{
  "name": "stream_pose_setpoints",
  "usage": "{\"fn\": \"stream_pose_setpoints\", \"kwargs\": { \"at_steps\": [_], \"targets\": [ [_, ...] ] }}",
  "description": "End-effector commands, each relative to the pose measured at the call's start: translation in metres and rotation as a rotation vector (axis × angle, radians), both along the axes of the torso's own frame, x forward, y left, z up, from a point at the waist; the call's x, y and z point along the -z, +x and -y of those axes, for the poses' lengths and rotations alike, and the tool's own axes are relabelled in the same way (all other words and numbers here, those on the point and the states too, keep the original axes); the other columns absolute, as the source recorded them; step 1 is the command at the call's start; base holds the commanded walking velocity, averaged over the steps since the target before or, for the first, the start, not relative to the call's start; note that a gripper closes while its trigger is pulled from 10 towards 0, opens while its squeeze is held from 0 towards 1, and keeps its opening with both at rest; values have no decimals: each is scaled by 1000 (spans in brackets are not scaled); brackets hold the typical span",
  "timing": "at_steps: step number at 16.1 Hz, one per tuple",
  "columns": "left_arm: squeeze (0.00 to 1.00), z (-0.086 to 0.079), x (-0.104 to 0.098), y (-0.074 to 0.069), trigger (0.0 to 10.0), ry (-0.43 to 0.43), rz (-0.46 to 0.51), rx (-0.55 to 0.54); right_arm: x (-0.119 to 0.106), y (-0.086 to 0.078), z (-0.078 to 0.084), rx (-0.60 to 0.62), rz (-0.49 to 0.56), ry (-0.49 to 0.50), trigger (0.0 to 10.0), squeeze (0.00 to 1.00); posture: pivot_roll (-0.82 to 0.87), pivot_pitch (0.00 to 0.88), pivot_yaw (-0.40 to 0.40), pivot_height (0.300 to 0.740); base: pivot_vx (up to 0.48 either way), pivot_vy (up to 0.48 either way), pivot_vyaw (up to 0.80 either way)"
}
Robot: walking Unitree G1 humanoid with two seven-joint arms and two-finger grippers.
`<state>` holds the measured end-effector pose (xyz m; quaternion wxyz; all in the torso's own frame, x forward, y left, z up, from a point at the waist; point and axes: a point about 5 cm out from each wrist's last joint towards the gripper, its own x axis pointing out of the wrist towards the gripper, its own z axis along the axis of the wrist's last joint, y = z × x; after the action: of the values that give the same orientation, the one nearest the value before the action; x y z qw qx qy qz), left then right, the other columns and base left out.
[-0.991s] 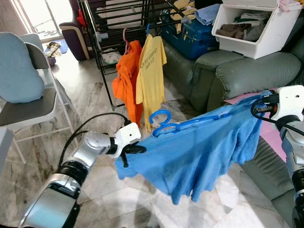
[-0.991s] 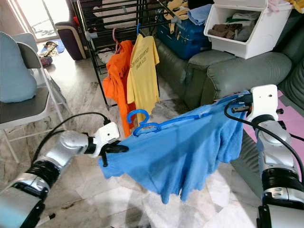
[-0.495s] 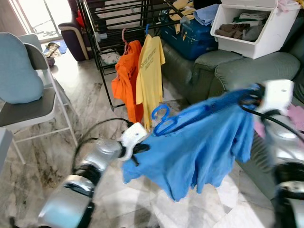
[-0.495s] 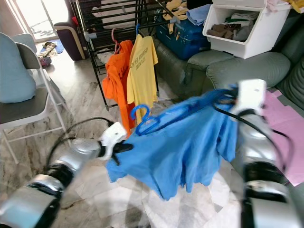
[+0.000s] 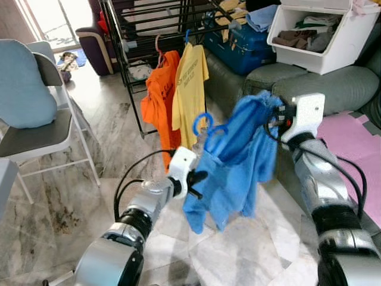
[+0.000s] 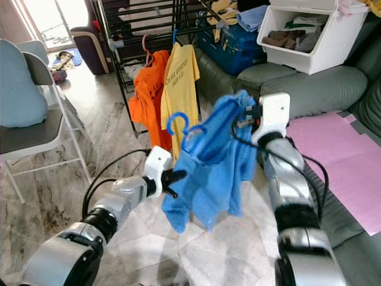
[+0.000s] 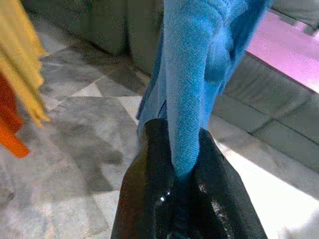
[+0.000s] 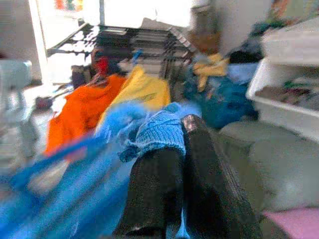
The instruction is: Hang hanger
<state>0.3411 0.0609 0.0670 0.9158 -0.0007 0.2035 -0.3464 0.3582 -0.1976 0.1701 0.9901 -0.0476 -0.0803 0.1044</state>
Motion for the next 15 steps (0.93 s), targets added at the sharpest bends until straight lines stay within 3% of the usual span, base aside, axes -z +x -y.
{"fn": "stream_pose_setpoints", "kwargs": {
  "at_steps": [1, 3, 4, 8, 9, 10, 11, 13, 15],
  "targets": [
    [0, -4, -7, 7, 0, -20, 2, -55, -3, -3, -7, -68, 3, 11, 0, 0, -217, 0, 42, 740, 0, 0, 0],
    [0, -8, -7, 9, 0, -27, -8, -101, 3, -11, -14, -164, -36, 23, 0, 0, -219, 0, 43, 740, 0, 0, 0],
    [0, -12, -8, 12, 0, -29, -10, -152, 11, -24, -27, -318, -93, 36, 0, 0, -221, 0, 42, 740, 0, 0, 0],
    [0, -16, -10, 14, 0, -38, -12, -183, 19, -41, -37, -457, -155, 24, 0, 0, -221, 0, 42, 740, 0, 0, 0],
    [0, -22, -15, 19, 0, -50, -11, -235, 38, -70, -45, -660, -279, -17, 0, 0, -220, 0, 42, 740, 0, 0, 0],
    [0, -26, -17, 21, 0, -54, -8, -256, 47, -84, -48, -752, -340, -34, 0, 0, -219, 0, 42, 740, 0, 0, 0],
    [0, -26, -17, 22, 0, -54, -7, -258, 49, -86, -48, -766, -353, -39, 0, 0, -219, 0, 42, 740, 0, 0, 0],
    [0, -30, -19, 23, 0, -47, -1, -274, 64, -108, -46, -875, -448, -94, 0, 0, -218, 0, 44, 740, 0, 0, 0],
    [0, -31, -19, 24, 0, -46, -1, -276, 68, -112, -41, -867, -473, -135, 0, 0, -219, 0, 45, 740, 0, 0, 0]
  ]
}}
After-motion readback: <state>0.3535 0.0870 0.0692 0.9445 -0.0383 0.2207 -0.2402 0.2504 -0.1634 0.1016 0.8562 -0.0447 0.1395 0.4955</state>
